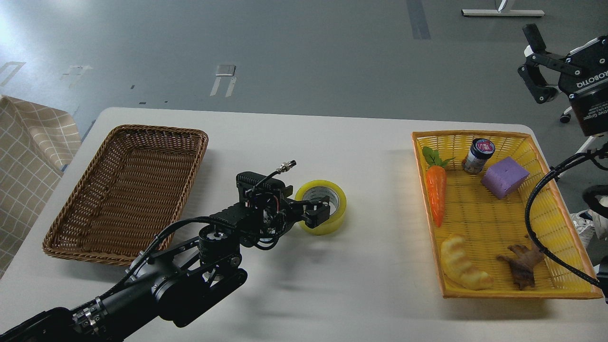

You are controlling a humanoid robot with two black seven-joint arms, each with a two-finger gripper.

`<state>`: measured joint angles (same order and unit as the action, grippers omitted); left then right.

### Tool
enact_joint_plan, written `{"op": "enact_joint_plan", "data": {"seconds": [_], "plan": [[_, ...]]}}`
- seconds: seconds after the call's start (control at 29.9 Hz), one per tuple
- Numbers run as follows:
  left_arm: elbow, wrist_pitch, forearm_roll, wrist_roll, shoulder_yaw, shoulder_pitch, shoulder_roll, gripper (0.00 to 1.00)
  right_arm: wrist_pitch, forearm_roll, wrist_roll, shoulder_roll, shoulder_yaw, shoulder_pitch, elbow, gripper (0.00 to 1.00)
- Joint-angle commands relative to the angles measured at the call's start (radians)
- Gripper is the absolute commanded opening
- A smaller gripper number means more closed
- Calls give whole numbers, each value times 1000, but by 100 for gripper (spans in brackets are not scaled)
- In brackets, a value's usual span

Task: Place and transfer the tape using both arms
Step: 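Grasp the tape roll through its hole with the left gripper and lift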

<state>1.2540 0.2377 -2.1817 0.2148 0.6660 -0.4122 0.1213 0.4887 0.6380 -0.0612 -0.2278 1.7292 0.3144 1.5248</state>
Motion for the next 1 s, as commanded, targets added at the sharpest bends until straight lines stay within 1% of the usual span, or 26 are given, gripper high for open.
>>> {"op": "enact_joint_plan", "data": {"seconds": [0.0,0.03,0.1,0.13,0.23,0.57,0.63,0.7,0.77,0.84,0.87,0.9,0.97], "plan": [[-2,2,0,-23,0,0,0,98,0,0,1,-1,3,0,-6,100],[-2,2,0,-49,0,0,-2,98,0,0,1,-1,3,0,-11,100],[-5,3,0,-81,0,0,-3,98,0,0,3,-1,3,0,-12,100],[-7,5,0,-84,-2,-2,-2,98,0,0,3,-1,3,0,-14,100],[-16,20,0,-87,-2,-7,3,98,0,0,3,-1,3,-1,-15,100],[-56,40,0,-75,-3,-37,12,98,0,0,4,-1,4,-1,-26,100],[-65,40,0,-75,-5,-42,21,97,0,0,4,-1,9,-1,-32,100],[-77,40,0,-74,-19,-48,43,93,0,0,4,-1,13,-1,-51,100],[-83,40,0,-74,-37,-62,54,92,0,0,4,-1,13,-1,-55,100],[-85,40,0,-74,-60,-72,73,78,0,0,4,-1,13,-1,-58,100],[-85,40,0,-72,-65,-74,81,53,0,0,4,-1,13,-1,-63,100],[-85,40,0,-69,-65,-74,81,41,0,0,4,-1,13,-1,-64,100],[-85,41,0,-58,-65,-76,75,41,0,0,4,-1,13,-1,-66,100]]}}
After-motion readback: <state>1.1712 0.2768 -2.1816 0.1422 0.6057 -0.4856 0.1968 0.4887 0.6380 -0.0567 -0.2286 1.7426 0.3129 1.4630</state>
